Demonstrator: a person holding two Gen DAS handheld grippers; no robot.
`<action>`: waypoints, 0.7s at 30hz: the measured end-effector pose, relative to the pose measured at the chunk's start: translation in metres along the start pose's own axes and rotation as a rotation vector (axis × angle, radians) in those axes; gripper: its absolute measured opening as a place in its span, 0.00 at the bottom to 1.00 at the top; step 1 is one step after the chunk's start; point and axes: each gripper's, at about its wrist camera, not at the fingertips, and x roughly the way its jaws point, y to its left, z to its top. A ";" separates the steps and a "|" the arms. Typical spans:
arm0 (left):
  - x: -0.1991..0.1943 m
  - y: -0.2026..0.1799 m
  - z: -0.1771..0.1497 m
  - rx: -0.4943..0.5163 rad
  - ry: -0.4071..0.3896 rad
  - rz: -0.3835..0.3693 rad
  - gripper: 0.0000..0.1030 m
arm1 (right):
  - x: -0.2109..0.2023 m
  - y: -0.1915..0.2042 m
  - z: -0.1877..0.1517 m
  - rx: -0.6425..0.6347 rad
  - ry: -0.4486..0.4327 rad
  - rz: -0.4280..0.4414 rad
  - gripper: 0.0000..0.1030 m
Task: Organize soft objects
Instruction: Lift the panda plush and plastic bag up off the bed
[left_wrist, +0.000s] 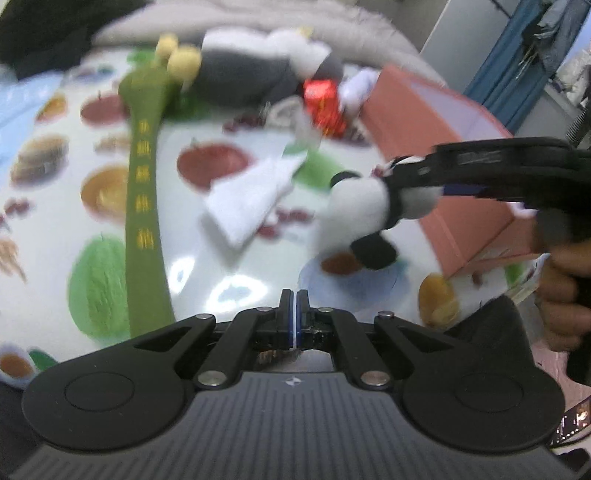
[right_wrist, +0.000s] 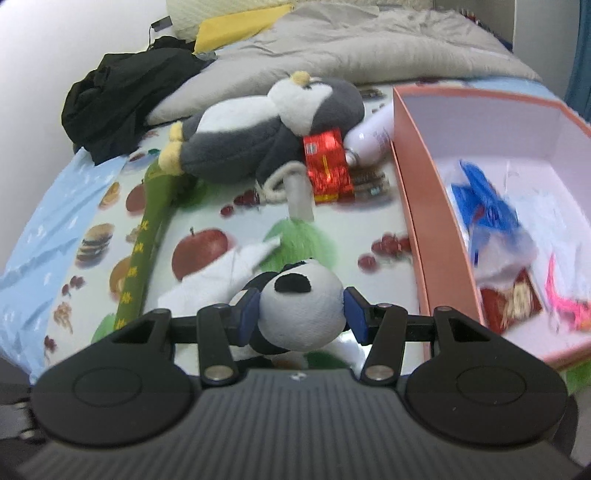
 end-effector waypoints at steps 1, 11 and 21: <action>0.005 0.002 -0.003 -0.008 0.021 -0.012 0.02 | -0.002 -0.001 -0.004 -0.001 0.004 0.002 0.52; 0.027 0.005 -0.016 0.038 0.115 -0.029 0.02 | 0.005 -0.009 -0.027 0.007 0.060 0.016 0.52; 0.056 -0.006 -0.039 0.213 0.273 -0.107 0.49 | 0.005 -0.011 -0.027 0.008 0.057 0.029 0.52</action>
